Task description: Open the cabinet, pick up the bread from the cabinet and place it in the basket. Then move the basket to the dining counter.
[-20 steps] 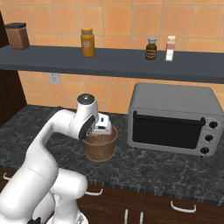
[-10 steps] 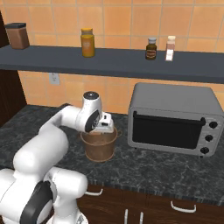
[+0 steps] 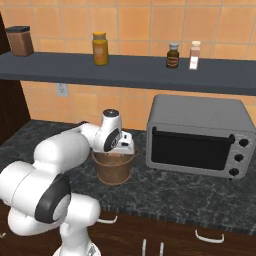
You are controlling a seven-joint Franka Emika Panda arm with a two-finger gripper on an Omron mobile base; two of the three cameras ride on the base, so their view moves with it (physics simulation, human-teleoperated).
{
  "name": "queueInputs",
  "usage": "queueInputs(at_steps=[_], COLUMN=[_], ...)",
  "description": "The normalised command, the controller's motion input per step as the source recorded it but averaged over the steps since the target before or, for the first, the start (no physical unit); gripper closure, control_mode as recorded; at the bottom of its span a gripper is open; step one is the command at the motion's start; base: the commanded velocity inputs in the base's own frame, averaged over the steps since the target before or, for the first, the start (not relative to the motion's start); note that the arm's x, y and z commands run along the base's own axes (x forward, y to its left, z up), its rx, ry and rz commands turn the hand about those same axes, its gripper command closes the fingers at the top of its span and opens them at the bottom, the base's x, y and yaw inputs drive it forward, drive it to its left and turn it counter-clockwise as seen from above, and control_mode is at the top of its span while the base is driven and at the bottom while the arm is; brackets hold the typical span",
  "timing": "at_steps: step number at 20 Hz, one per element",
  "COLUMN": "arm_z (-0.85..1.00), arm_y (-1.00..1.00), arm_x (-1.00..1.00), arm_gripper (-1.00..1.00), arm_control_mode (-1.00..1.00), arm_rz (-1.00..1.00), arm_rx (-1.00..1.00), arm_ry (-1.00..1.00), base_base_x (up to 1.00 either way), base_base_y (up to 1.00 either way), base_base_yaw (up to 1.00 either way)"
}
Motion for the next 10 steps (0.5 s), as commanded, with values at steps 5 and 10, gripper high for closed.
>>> queueInputs(at_steps=[5,10], arm_z=[-0.35,-0.44], arm_y=[-0.09,-0.01], arm_x=[0.34,0.03], arm_gripper=[1.0,-1.0], arm_control_mode=[-1.0,-1.0], arm_rz=[0.0,0.0], arm_rx=[0.0,-0.03], arm_ry=[0.05,0.07], base_base_x=[0.0,0.0], base_base_y=[0.0,0.0], base_base_yaw=[0.0,0.0])
